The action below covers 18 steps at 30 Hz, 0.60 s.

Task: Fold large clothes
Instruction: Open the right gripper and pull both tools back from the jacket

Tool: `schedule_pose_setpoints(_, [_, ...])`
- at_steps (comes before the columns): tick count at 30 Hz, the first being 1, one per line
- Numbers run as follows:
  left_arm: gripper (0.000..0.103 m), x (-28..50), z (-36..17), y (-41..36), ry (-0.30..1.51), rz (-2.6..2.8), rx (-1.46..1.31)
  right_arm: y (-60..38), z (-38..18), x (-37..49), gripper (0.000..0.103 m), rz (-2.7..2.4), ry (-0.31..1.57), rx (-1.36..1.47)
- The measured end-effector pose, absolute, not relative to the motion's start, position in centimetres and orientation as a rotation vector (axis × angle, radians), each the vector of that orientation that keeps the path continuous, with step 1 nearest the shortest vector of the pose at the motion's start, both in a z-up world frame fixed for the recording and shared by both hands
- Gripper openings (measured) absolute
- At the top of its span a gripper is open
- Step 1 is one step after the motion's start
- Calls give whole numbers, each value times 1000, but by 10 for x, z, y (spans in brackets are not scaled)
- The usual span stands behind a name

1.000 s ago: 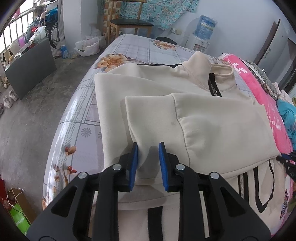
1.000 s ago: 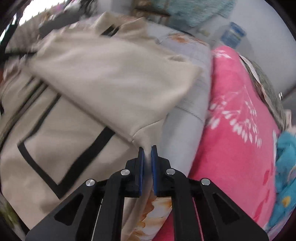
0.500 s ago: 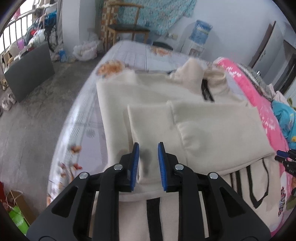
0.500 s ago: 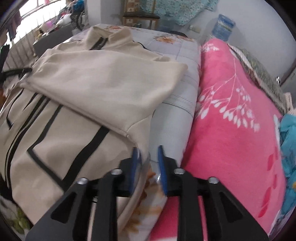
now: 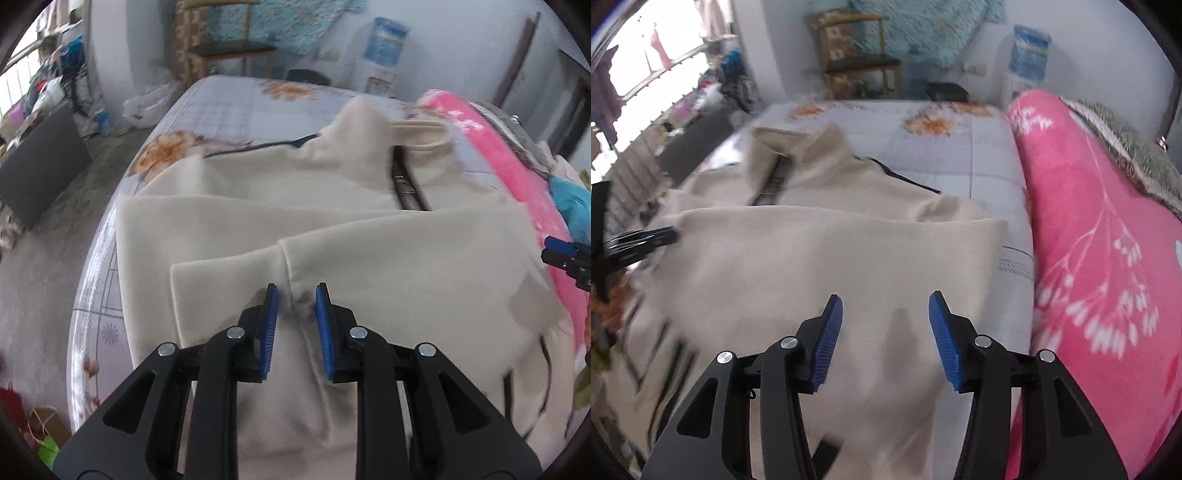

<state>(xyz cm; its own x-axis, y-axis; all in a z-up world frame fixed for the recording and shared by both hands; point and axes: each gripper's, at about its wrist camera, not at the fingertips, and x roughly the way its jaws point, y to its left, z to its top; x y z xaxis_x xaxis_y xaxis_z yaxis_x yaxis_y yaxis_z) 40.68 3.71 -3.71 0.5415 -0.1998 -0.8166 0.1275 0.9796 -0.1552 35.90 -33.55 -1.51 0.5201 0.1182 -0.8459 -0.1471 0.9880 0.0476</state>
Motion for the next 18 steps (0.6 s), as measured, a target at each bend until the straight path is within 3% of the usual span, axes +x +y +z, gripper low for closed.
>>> schedule_pose_setpoints(3, [21, 411, -36, 44, 972, -189, -103, -342, -45, 380, 48, 61, 1060, -67])
schedule_pose_setpoints(11, [22, 409, -32, 42, 954, -173, -68, -347, -32, 373, 47, -29, 1005, -56])
schedule_pose_setpoints(13, [29, 400, -23, 43, 941, -186, -60, -343, -21, 357, 50, 15, 985, -58])
schedule_pose_setpoints(18, [50, 360, -1, 38, 938, -230, 29, -313, 12, 304, 70, 98, 946, -120])
